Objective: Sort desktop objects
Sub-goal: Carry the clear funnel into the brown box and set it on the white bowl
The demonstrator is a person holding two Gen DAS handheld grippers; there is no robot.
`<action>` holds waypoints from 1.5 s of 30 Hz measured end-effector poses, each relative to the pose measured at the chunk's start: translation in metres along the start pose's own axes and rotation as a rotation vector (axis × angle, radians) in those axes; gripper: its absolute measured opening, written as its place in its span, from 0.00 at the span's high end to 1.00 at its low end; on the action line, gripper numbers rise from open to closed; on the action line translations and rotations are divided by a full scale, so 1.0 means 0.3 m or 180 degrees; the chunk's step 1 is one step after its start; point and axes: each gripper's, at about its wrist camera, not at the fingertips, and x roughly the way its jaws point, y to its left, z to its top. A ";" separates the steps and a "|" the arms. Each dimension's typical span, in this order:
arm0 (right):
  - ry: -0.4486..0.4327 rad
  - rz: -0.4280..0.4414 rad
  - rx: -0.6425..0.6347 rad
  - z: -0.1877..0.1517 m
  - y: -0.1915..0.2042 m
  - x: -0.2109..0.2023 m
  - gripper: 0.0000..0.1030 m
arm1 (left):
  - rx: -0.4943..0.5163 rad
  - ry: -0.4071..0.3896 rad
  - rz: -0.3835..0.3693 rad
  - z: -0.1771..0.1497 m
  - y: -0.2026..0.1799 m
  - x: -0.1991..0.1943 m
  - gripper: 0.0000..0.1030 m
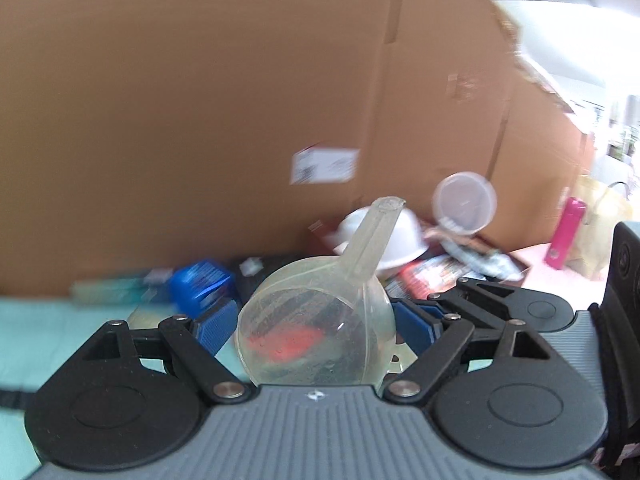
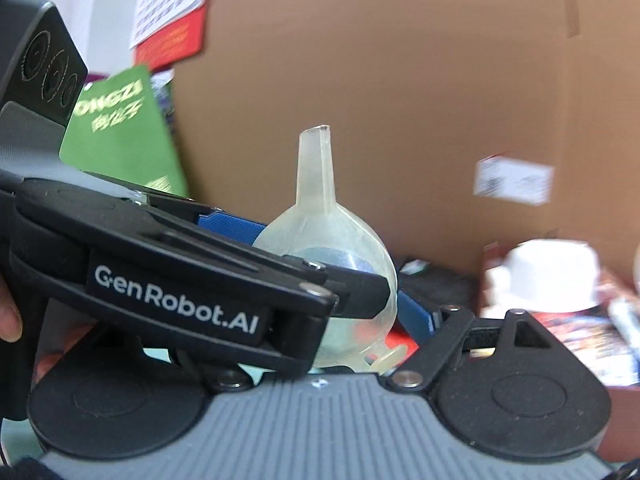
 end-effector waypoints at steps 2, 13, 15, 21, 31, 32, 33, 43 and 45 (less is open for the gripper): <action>-0.0063 -0.0116 0.0021 0.011 -0.063 -0.038 0.20 | 0.0094 -0.0045 -0.0096 0.036 -0.062 0.034 0.14; -0.0217 -0.0624 0.0247 0.082 -0.410 -0.141 0.19 | 0.0221 -0.0171 -0.0563 0.226 -0.295 0.287 0.14; -0.0204 -0.0655 0.0290 0.098 -0.470 -0.124 0.19 | 0.0204 -0.0156 -0.0616 0.256 -0.305 0.337 0.14; -0.0050 -0.0631 0.0374 0.128 -0.603 -0.011 0.19 | -0.0096 0.0009 -0.0710 0.303 -0.250 0.495 0.14; 0.0176 -0.0540 0.0583 0.115 -0.714 0.196 0.19 | -0.0530 0.0325 -0.0670 0.296 -0.127 0.679 0.14; 0.0213 -0.0533 0.0596 0.110 -0.721 0.210 0.19 | -0.0544 0.0375 -0.0662 0.293 -0.124 0.691 0.13; 0.0223 -0.0526 0.0600 0.103 -0.725 0.217 0.18 | -0.0547 0.0412 -0.0652 0.290 -0.123 0.699 0.12; 0.0162 -0.0691 0.0563 0.073 -0.729 0.228 0.07 | -0.0456 0.0465 -0.0604 0.261 -0.140 0.685 0.03; 0.0164 -0.0716 0.0547 0.070 -0.728 0.228 0.07 | -0.0461 0.0473 -0.0592 0.256 -0.142 0.676 0.02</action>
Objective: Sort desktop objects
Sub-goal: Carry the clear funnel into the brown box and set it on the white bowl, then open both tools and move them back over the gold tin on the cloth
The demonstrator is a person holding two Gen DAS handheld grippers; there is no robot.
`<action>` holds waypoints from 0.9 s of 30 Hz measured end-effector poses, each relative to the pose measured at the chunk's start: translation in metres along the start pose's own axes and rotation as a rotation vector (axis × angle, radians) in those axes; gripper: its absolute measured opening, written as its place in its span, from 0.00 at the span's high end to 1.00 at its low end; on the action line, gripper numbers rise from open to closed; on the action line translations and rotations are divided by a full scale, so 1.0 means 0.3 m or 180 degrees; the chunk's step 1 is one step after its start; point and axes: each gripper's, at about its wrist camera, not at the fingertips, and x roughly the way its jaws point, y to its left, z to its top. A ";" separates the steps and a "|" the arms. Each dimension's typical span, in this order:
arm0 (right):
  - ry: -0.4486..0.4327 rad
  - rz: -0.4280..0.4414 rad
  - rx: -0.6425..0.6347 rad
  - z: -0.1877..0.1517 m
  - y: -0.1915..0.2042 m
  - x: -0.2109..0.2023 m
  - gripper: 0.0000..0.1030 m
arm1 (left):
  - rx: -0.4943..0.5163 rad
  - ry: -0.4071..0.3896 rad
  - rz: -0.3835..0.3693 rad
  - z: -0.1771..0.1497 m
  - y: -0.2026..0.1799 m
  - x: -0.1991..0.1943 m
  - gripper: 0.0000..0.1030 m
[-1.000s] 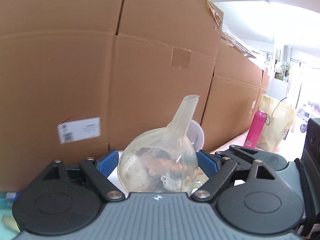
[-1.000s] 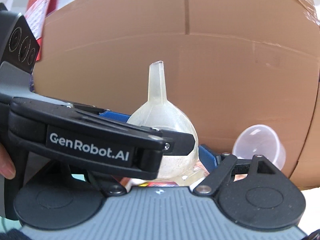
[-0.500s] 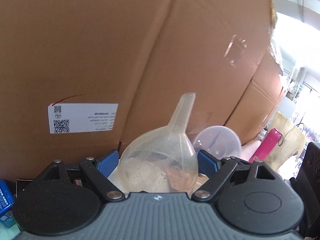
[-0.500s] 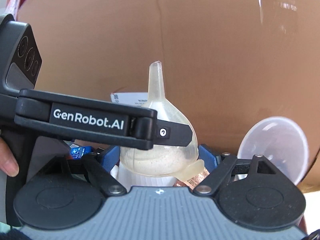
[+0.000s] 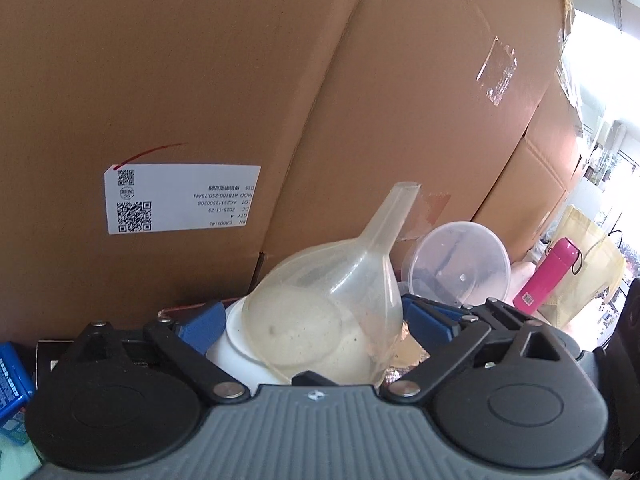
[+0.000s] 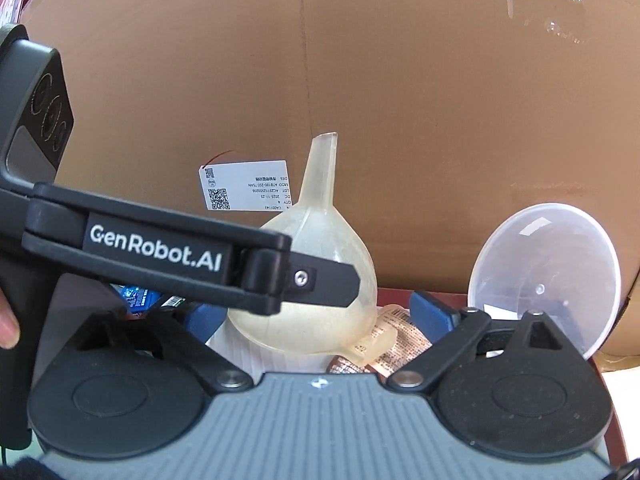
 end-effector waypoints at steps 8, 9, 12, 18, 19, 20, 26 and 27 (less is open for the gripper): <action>-0.0064 -0.0116 0.0101 -0.008 -0.020 -0.031 0.04 | 0.0053 -0.0027 0.0083 -0.024 -0.004 -0.047 0.02; -0.0077 -0.0133 0.0118 -0.008 -0.023 -0.037 0.04 | 0.0079 -0.0037 0.0097 -0.029 -0.012 -0.055 0.02; -0.0118 -0.0148 0.0162 -0.010 -0.031 -0.063 0.04 | 0.0152 -0.0085 0.0114 -0.043 -0.038 -0.087 0.02; -0.0144 -0.0166 0.0169 -0.008 0.010 -0.092 0.04 | 0.0151 -0.0144 0.0157 -0.080 -0.091 -0.147 0.02; -0.0146 -0.0166 0.0167 -0.012 0.018 -0.101 0.04 | 0.0168 -0.0153 0.0169 -0.088 -0.100 -0.159 0.02; -0.0149 -0.0163 0.0167 -0.015 0.023 -0.108 0.04 | 0.0191 -0.0164 0.0183 -0.093 -0.108 -0.171 0.02; -0.0139 -0.0153 0.0196 -0.030 0.110 -0.224 0.04 | 0.0243 -0.0252 0.0157 -0.137 -0.114 -0.269 0.02; -0.0139 -0.0157 0.0186 -0.035 0.121 -0.249 0.04 | 0.0230 -0.0273 0.0142 -0.153 -0.116 -0.286 0.02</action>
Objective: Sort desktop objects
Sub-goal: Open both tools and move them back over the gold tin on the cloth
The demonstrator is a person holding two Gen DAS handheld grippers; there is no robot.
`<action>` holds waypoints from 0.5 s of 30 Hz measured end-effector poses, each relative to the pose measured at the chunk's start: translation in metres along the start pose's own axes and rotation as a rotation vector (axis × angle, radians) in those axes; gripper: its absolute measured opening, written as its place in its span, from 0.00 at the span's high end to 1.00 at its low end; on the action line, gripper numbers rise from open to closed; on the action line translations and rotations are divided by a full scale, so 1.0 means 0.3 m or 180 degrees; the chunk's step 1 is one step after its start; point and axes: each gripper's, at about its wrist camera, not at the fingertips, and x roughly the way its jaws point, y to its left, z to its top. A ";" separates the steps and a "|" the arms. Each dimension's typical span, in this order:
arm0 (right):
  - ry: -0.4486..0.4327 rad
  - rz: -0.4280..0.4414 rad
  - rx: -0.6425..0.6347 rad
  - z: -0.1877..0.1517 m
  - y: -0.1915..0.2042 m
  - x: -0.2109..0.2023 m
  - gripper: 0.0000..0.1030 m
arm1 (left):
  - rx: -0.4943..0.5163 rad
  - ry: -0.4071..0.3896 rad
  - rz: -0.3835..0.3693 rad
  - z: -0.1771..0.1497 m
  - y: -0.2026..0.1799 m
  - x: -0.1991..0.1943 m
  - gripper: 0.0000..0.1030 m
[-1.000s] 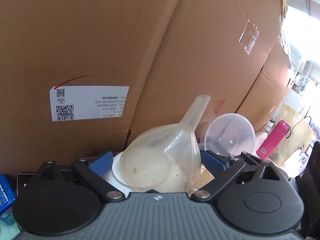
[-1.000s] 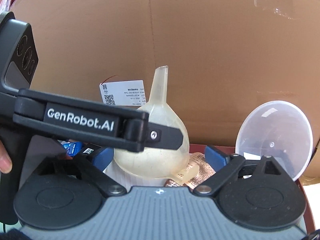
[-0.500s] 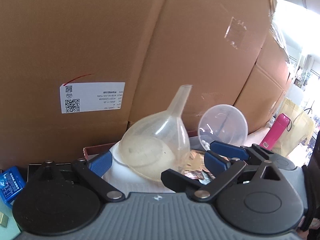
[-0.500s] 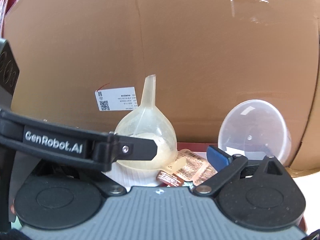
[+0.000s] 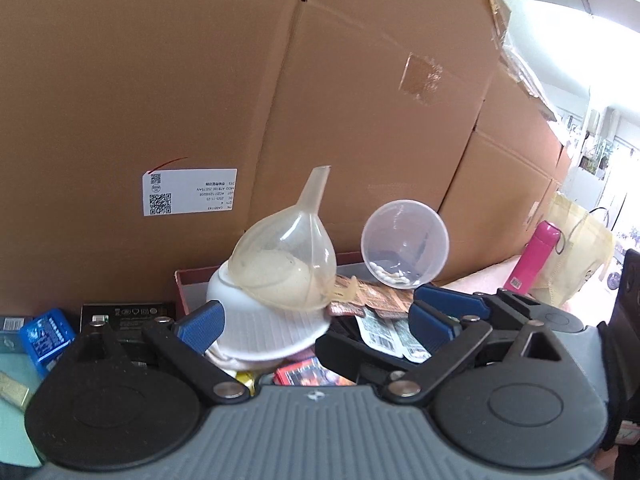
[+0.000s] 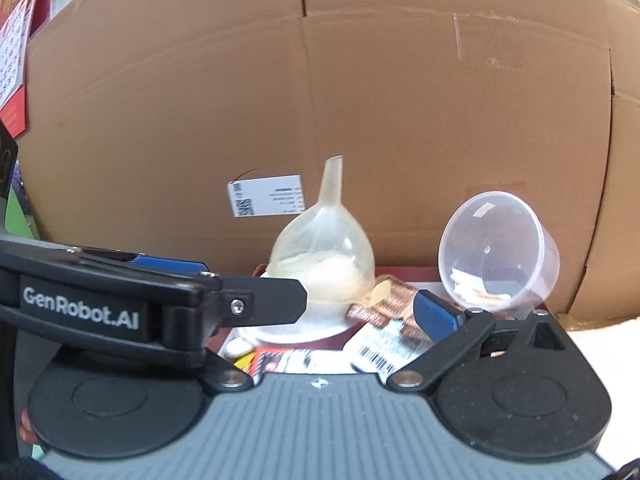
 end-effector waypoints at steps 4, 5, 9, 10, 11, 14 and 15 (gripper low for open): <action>0.0004 0.0008 -0.0104 -0.032 0.060 -0.070 0.04 | -0.0072 -0.0054 0.0047 -0.044 -0.026 -0.038 0.02; 0.0006 0.0022 -0.0135 -0.045 0.078 -0.091 0.04 | -0.0088 -0.0070 0.0063 -0.062 -0.020 -0.061 0.02; -0.0014 0.0150 -0.0245 -0.096 0.156 -0.159 0.04 | -0.0180 -0.0168 0.0134 -0.140 0.004 -0.165 0.02; -0.0022 0.0188 -0.0275 -0.112 0.180 -0.169 0.04 | -0.0211 -0.0183 0.0162 -0.160 0.014 -0.191 0.02; -0.0015 0.0224 -0.0305 -0.128 0.206 -0.174 0.04 | -0.0241 -0.0190 0.0188 -0.181 0.025 -0.215 0.01; 0.0037 0.0350 -0.0414 -0.178 0.286 -0.178 0.04 | -0.0369 -0.0176 0.0283 -0.247 0.068 -0.274 0.00; 0.0061 0.0398 -0.0435 -0.195 0.308 -0.178 0.04 | -0.0401 -0.0152 0.0325 -0.268 0.086 -0.290 0.00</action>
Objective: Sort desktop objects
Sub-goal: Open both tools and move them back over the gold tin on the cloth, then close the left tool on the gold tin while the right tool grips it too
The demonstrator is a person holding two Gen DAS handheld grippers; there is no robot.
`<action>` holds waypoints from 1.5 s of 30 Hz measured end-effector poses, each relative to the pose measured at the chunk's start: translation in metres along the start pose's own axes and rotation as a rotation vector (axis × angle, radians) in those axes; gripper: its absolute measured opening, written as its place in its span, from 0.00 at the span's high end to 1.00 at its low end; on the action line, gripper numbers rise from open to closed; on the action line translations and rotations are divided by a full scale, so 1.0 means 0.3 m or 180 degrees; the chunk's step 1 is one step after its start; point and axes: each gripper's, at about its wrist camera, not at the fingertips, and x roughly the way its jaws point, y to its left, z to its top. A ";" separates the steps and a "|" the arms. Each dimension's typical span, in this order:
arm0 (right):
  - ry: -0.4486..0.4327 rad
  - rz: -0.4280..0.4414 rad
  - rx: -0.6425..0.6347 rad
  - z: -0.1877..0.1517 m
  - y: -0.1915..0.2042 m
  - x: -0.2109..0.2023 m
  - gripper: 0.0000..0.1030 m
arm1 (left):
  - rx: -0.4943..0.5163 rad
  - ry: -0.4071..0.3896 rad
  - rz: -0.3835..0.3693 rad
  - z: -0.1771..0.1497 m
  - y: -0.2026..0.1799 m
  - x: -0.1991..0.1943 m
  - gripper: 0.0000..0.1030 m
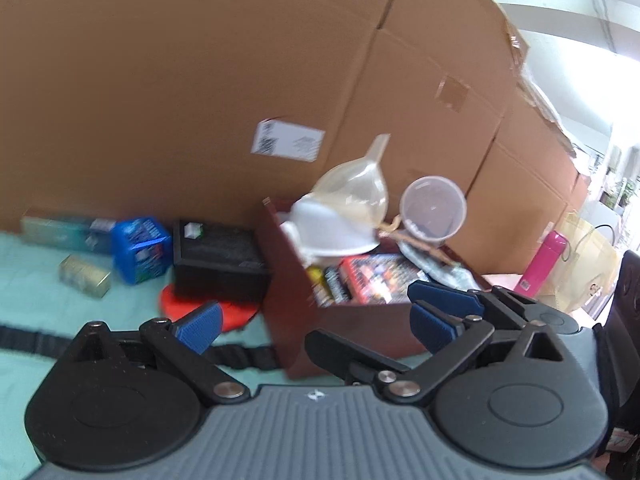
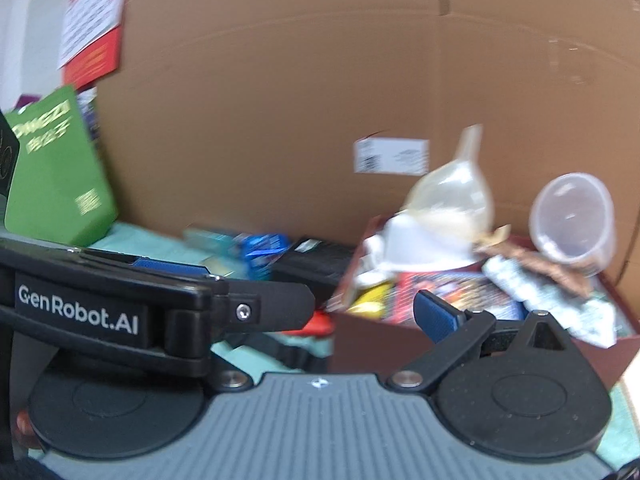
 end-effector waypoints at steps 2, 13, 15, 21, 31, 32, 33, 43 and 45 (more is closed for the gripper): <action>0.0059 0.0133 0.0000 -0.031 0.046 0.018 0.04 | -0.0045 0.0040 0.0074 -0.035 0.047 -0.024 0.00; 0.0307 0.0425 -0.0034 -0.070 0.213 0.208 0.06 | -0.0488 0.0085 0.0493 -0.047 0.334 -0.051 0.00; 0.0328 0.0448 -0.0065 -0.060 0.230 0.246 0.09 | -0.0443 0.0074 0.0534 -0.021 0.369 -0.039 0.00; 0.0424 0.0598 -0.0042 -0.032 0.274 0.394 0.16 | -0.0408 0.0128 0.0606 0.033 0.484 0.059 0.00; 0.0584 0.0824 -0.0077 0.035 0.309 0.666 0.24 | -0.0793 0.0341 0.0694 0.078 0.680 0.232 0.08; 0.0601 0.0849 -0.0072 0.040 0.309 0.687 0.25 | -0.0816 0.0352 0.0695 0.083 0.691 0.245 0.08; 0.0624 0.0864 -0.0067 0.045 0.308 0.709 0.26 | -0.0841 0.0361 0.0689 0.088 0.703 0.256 0.08; 0.0740 0.0737 -0.0063 0.036 0.327 0.798 0.37 | -0.0899 0.0384 0.0622 0.128 0.762 0.304 0.20; 0.0695 0.0636 -0.0142 0.040 0.339 0.806 0.38 | -0.0908 0.0386 0.0614 0.132 0.770 0.303 0.22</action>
